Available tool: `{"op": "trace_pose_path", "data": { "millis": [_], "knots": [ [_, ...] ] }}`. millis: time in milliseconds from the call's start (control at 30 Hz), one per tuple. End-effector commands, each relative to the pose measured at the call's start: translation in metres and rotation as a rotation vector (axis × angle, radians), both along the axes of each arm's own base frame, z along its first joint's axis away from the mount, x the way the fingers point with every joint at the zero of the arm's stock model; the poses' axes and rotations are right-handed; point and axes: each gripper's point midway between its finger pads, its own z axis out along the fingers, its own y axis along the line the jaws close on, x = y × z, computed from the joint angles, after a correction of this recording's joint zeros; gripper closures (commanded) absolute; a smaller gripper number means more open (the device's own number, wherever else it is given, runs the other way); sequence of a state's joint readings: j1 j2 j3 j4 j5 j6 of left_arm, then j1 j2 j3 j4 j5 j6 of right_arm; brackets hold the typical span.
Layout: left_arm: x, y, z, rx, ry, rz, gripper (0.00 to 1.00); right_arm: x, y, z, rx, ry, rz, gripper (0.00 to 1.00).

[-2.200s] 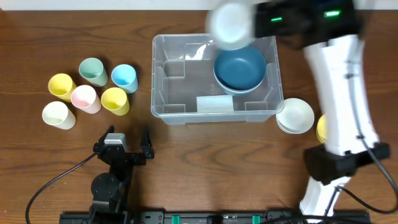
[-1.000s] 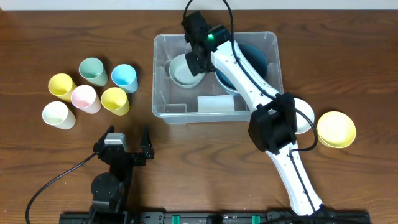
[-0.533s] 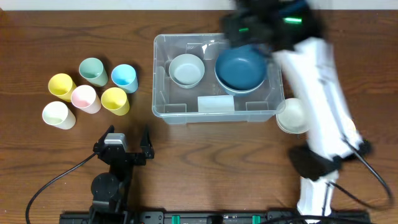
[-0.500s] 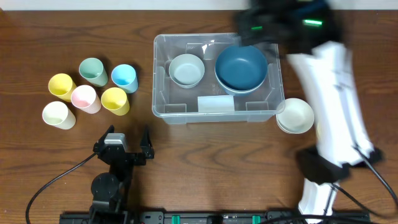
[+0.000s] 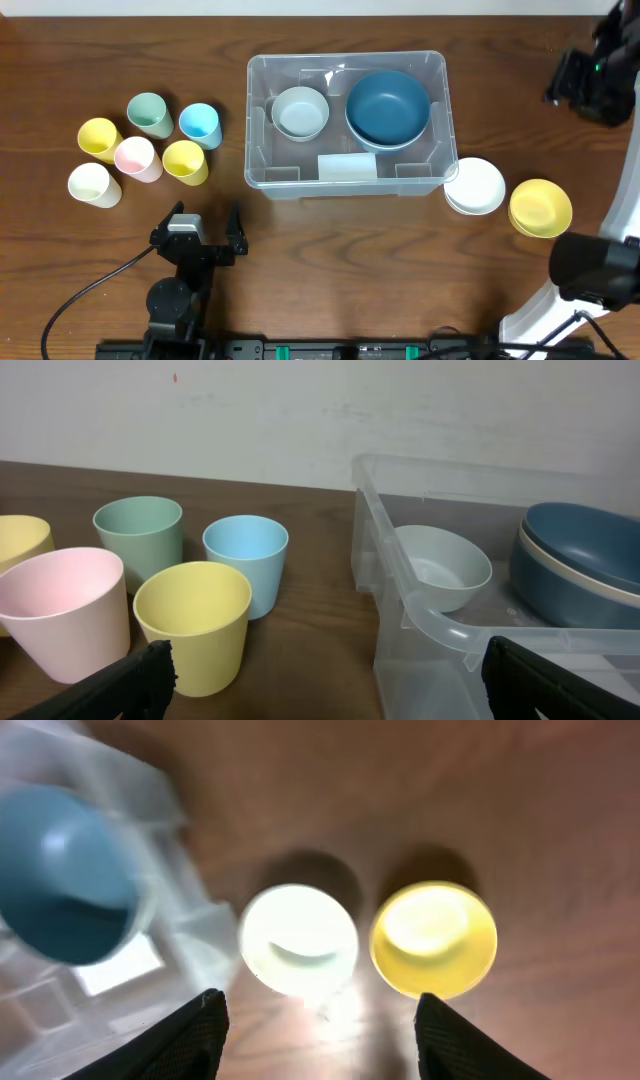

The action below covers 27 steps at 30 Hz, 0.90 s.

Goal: Pack container
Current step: 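Move the right gripper to the white bowl and grasp it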

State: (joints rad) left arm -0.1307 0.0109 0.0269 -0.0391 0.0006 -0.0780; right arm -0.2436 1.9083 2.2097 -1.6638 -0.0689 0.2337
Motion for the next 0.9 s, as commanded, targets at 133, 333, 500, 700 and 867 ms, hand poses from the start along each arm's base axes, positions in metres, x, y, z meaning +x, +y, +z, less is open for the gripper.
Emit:
{"op": "trace_pose_path", "data": {
  "millis": [133, 333, 500, 700, 867],
  "knots": [
    [0.000, 0.003, -0.017, 0.011, 0.048, 0.015, 0.02, -0.016, -0.014, -0.084, 0.076, 0.152, 0.000, 0.37],
    [0.000, 0.003, -0.017, 0.011, 0.048, 0.016, 0.02, -0.011, 0.011, -0.136, 0.106, 0.151, 0.194, 0.38],
    [0.000, 0.003, -0.017, 0.011, 0.048, 0.015, 0.02, -0.009, 0.018, -0.178, 0.069, 0.143, 0.253, 0.39],
    [0.000, 0.003, -0.017, 0.011, 0.048, 0.016, 0.02, -0.011, 0.023, -0.216, 0.058, 0.114, 0.266, 0.45],
    [0.000, 0.003, -0.017, 0.011, 0.048, 0.015, 0.02, -0.012, 0.023, -0.229, 0.052, 0.098, 0.265, 0.64]
  ]
}}
